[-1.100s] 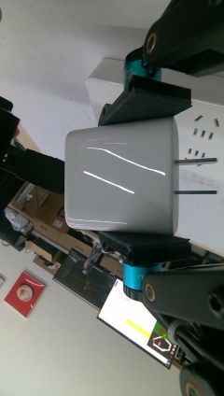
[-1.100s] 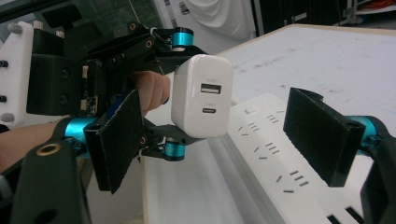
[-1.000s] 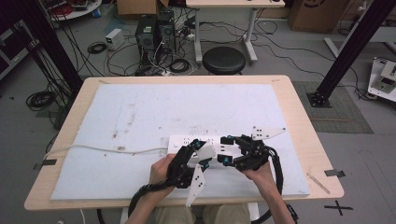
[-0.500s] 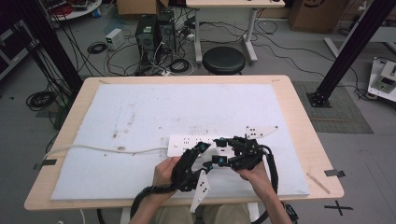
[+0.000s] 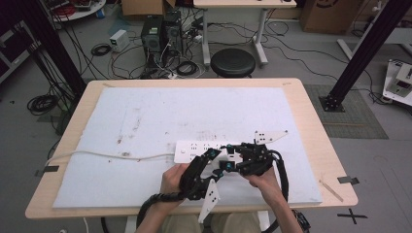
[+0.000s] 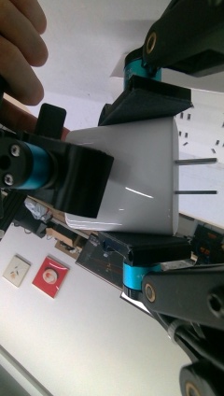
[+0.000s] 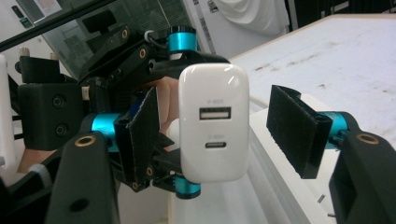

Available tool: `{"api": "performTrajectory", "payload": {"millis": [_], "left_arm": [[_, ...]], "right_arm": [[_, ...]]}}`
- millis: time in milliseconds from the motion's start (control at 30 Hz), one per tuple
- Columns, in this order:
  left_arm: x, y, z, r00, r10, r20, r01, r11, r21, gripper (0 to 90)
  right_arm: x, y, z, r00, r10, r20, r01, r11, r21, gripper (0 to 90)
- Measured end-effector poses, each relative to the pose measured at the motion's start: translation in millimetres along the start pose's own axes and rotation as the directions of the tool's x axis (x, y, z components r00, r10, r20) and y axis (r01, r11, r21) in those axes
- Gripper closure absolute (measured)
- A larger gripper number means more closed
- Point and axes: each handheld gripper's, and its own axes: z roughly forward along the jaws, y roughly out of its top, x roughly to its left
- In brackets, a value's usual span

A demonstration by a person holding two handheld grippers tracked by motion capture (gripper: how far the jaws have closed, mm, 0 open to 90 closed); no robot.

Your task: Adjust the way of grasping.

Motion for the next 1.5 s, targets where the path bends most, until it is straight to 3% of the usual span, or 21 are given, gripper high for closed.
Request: {"api": "performTrajectory", "payload": {"millis": [200,667,867,1267,1500], "left_arm": [[-3.5,1.2,0.2,0.9993,0.034,-0.013,-0.034,0.9993,-0.015,42.5],[-4.8,2.1,-0.9,0.9988,0.044,-0.020,-0.044,0.9986,-0.028,42.5],[-5.1,2.6,-1.7,0.9985,0.051,-0.018,-0.052,0.9981,-0.032,42.5],[-6.9,2.5,-1.4,0.9976,0.068,-0.016,-0.068,0.9971,-0.033,42.5],[-6.2,1.9,-0.7,0.9990,0.041,-0.015,-0.042,0.9988,-0.025,42.3]], "right_arm": [[2.3,-0.8,0.4,0.9994,-0.031,-0.012,0.031,0.999,-0.009,41.4],[3.9,-2.0,1.7,0.9970,-0.064,-0.042,0.064,0.998,-0.002,55.3],[4.9,-1.9,0.9,0.9964,-0.079,-0.032,0.079,0.997,0.001,61.7],[4.9,-1.9,0.5,0.9956,-0.087,-0.033,0.087,0.996,0.004,62.9],[4.6,-2.5,1.1,0.9977,-0.064,-0.019,0.065,0.998,0.014,63.1]]}}
